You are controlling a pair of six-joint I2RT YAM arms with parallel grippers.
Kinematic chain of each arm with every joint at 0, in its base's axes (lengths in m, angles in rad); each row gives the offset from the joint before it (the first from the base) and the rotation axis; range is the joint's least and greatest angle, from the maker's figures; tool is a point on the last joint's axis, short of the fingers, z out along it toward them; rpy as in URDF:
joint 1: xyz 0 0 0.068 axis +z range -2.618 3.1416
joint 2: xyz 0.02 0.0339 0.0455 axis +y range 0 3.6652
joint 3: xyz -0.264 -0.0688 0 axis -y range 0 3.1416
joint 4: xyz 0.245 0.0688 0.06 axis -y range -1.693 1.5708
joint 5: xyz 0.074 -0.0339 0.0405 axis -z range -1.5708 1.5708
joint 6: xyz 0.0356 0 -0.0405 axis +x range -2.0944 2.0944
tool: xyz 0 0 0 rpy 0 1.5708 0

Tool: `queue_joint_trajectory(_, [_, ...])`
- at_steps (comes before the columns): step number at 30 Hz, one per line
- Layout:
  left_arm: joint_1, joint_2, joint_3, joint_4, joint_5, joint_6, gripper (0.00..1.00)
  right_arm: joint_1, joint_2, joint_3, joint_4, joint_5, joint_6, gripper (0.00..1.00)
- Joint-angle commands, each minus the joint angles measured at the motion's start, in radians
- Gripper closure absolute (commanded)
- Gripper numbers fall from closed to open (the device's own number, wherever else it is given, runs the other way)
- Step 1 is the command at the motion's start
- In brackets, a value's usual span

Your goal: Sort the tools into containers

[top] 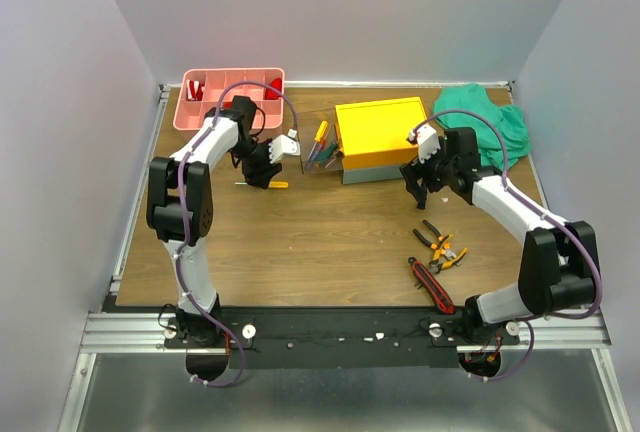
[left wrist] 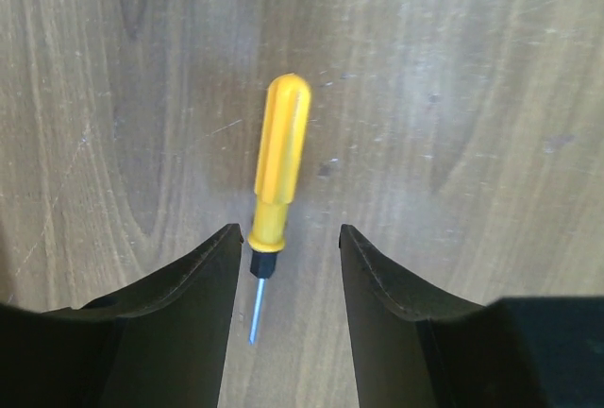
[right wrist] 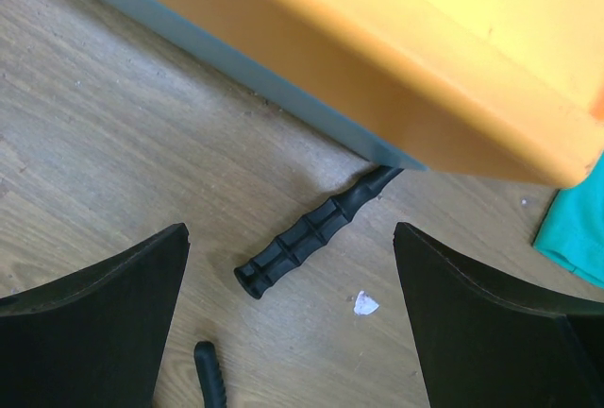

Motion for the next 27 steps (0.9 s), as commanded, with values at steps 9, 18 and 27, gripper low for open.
queue_joint_trajectory(9, [-0.024,0.097,-0.051,0.157,-0.099,-0.077,0.51,0.000,-0.042,-0.030,0.000,0.007,-0.017,0.03])
queue_joint_trajectory(18, [-0.017,0.090,-0.100,0.175,-0.096,-0.095,0.76,0.000,-0.029,-0.027,0.004,-0.001,-0.017,0.03])
queue_joint_trajectory(27, [0.077,-0.028,-0.065,0.030,0.072,-0.020,0.88,0.000,-0.022,-0.016,0.000,0.002,-0.020,0.03])
